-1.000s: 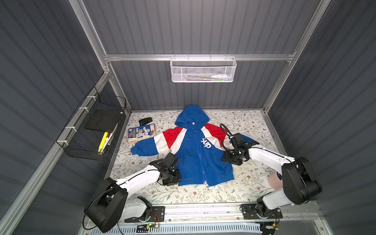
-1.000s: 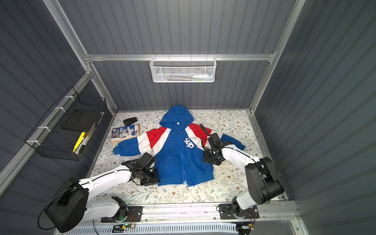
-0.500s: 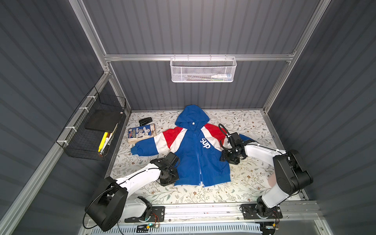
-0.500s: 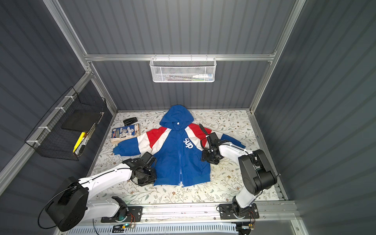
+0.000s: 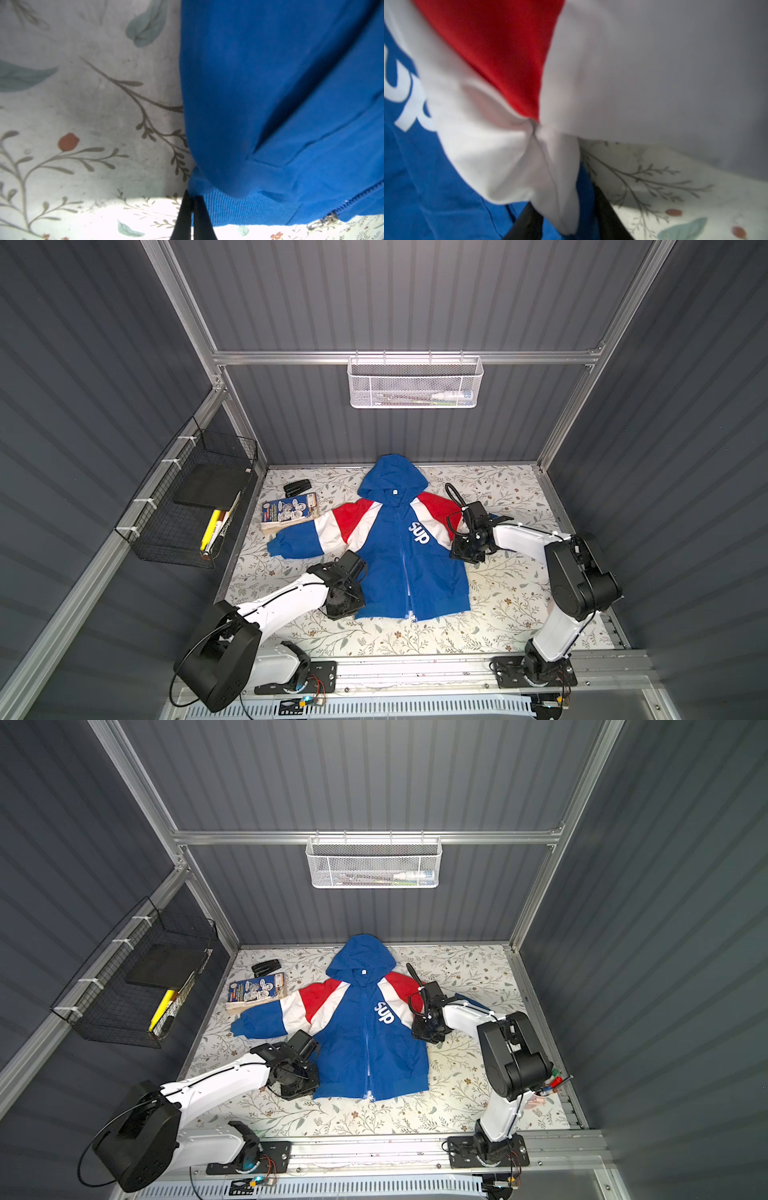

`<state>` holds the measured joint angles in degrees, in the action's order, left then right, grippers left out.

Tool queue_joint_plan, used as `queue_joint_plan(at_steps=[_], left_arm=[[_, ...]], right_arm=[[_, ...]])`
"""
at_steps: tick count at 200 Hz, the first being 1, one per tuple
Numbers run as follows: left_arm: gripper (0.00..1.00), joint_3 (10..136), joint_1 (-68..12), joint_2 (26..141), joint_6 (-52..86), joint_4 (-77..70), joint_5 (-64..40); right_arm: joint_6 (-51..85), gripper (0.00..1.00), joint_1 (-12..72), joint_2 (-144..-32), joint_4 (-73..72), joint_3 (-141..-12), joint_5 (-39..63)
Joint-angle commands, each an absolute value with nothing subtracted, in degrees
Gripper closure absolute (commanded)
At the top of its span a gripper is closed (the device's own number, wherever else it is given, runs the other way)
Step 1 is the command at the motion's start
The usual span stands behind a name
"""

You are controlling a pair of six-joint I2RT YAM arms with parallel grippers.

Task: Unzip the jacket
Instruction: Smooth out the jacket at the center of the board.

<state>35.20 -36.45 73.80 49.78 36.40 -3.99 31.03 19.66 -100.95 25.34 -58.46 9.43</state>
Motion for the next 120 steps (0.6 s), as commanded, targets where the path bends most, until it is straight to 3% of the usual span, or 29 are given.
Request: queue_joint_plan(at_steps=[1,30,76,98,120], left_arm=[[1.0,35.95,-36.83,74.44,49.48,38.76,-2.31],[1.0,35.83,-37.1,74.27,49.64,38.85,-2.3],[1.0,35.95,-37.79,74.27,50.06,39.2,-2.24],[1.0,35.94,-37.88,74.56,49.68,38.87,-2.3],[1.0,36.01,-37.88,74.97,49.4,38.67,-2.34]], right_arm=[[32.53,0.68,18.24,-102.64,26.28,-57.77,4.4],[33.46,0.73,17.89,-101.48,27.17,-56.96,1.69],[33.11,0.69,17.84,-96.36,27.39,-56.97,-0.75],[30.32,0.6,17.94,-92.83,21.76,-57.07,2.56],[28.14,0.61,18.19,-95.34,17.51,-60.81,9.85]])
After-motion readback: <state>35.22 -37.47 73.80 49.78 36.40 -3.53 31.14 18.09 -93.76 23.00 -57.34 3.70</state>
